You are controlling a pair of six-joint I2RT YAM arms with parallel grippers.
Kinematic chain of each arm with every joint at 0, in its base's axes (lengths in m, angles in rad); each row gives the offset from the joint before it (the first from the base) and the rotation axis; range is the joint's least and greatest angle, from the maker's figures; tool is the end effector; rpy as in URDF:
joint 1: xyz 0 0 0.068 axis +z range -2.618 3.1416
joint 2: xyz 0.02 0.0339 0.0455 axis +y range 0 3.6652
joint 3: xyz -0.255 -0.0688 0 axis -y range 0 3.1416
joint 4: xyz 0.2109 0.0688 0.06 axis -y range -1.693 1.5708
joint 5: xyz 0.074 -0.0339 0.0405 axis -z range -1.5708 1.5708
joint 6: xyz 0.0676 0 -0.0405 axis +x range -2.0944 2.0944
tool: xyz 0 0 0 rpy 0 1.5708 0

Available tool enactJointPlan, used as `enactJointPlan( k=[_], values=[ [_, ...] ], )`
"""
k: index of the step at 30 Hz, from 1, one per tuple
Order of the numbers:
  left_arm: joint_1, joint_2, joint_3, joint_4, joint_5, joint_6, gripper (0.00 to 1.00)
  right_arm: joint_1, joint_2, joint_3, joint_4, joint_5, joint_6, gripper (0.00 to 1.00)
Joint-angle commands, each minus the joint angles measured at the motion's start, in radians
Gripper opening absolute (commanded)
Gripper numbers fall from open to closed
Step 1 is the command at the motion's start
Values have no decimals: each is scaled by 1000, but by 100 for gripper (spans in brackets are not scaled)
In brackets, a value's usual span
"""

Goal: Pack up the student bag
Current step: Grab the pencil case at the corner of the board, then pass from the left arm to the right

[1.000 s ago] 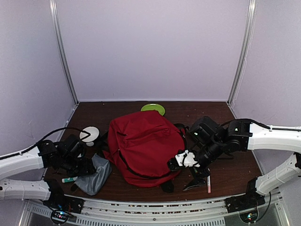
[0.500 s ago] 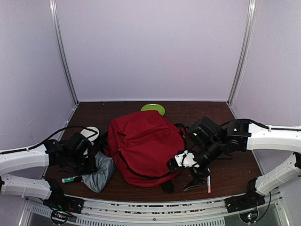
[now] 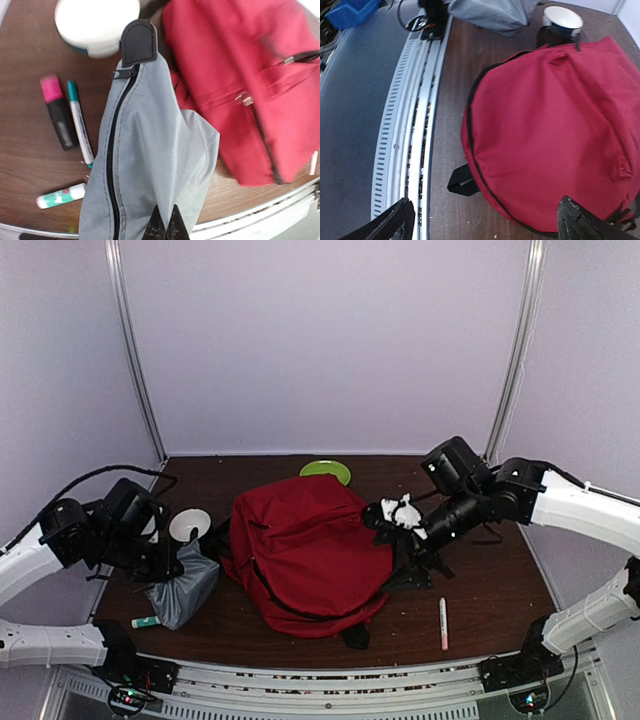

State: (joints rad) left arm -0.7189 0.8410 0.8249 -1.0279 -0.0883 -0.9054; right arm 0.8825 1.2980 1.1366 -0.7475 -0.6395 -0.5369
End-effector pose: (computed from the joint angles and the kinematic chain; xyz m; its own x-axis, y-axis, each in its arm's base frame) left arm 0.1039 -0.0830 0.2380 -0.8914 -0.2612 -0.3704 -0.1273 0.9286 -0.3485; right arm 0.1263 0.2171 0.2832 0.0056 -0.6393 -0.7689 -0.9890 -0.1171 0.0902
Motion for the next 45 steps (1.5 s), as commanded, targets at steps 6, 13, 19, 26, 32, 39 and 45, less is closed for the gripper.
enactJointPlan(
  k=[6,13,19,26,32,39,45],
  values=[
    [-83,111,370,-36,-44,225,0,-158,-8,158,87,-10,199,100],
    [-304,358,583,127,-38,435,0,-230,37,212,97,-201,302,100],
    [-378,511,621,328,75,575,0,-255,101,245,43,-346,315,97],
    [-429,634,693,381,126,673,0,-256,156,230,32,-352,313,97],
    [-446,633,685,444,176,723,0,-254,214,185,80,-429,347,95],
    [-452,638,691,465,239,751,0,-243,279,213,46,-479,322,86],
    [-452,644,689,463,203,781,0,-239,315,230,27,-618,317,55]
  ],
)
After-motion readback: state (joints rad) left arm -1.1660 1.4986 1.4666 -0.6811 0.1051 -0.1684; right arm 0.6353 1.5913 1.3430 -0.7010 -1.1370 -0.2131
